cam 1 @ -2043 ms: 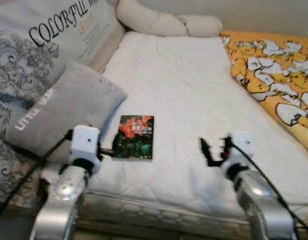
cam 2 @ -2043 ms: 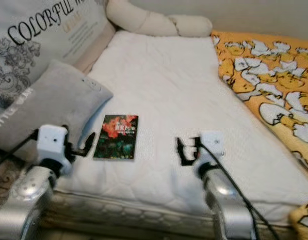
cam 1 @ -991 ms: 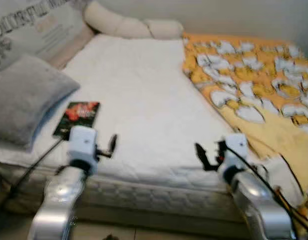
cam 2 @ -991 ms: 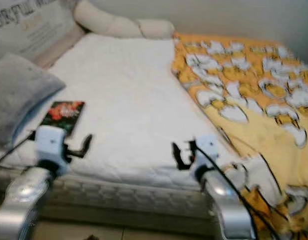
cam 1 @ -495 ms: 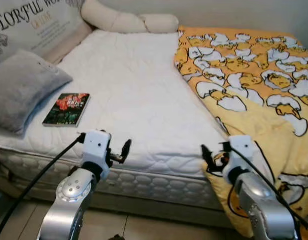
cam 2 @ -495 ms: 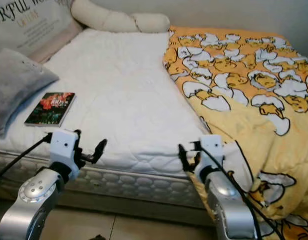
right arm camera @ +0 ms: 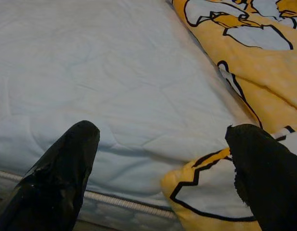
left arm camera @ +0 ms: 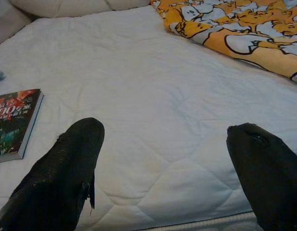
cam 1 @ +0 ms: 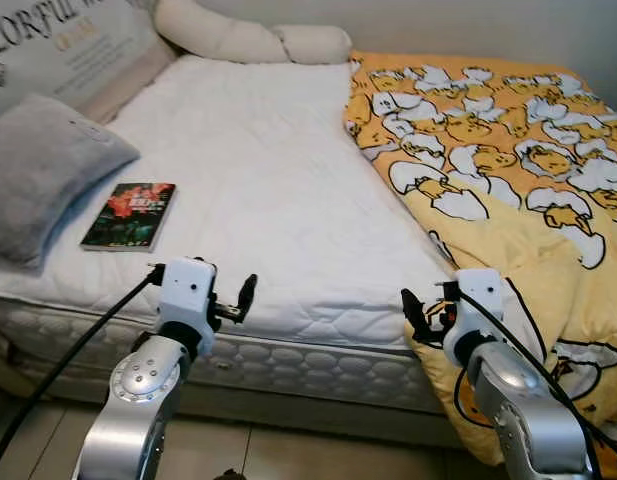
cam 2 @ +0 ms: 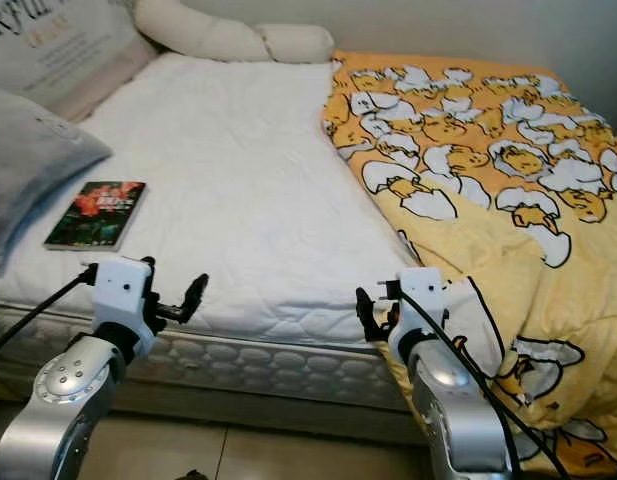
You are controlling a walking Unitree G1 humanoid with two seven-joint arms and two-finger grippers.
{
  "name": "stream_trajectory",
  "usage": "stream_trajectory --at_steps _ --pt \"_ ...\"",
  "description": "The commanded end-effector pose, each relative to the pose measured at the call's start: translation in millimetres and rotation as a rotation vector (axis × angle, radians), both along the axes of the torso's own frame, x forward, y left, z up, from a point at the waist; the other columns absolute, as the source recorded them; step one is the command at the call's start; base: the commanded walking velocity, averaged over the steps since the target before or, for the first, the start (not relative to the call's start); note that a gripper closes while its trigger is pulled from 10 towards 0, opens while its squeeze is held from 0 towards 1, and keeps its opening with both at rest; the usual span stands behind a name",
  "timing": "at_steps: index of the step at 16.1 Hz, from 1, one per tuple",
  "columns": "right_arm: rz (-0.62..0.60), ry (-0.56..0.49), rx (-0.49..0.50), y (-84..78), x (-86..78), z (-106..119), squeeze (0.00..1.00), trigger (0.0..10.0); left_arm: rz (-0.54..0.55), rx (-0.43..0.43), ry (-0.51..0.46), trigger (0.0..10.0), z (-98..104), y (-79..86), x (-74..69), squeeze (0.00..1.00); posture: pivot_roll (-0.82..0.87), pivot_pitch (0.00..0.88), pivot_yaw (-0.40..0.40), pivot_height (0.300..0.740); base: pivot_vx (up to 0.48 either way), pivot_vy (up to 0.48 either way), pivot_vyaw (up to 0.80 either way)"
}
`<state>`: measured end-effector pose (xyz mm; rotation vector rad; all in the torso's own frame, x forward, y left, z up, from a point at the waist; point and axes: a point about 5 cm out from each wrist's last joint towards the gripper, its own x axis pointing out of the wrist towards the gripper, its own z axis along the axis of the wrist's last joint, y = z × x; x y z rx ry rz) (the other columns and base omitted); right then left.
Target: Clean up the room
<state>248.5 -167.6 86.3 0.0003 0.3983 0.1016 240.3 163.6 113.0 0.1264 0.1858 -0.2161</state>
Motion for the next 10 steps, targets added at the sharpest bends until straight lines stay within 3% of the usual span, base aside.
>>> stream_trajectory --at_steps 1,10 --pt "0.012 0.0 0.0 2.5 2.4 1.3 0.0 10.0 0.016 -0.008 -0.009 10.0 2.6 3.0 3.0 0.0 0.04 0.0 -0.017 0.74 0.0 0.0 -0.44" --pt "0.009 0.007 0.005 1.8 3.6 1.9 0.0 10.0 -0.005 -0.025 0.0 10.0 2.4 1.5 1.0 0.0 0.04 0.0 -0.017 0.74 0.0 0.0 -0.77"
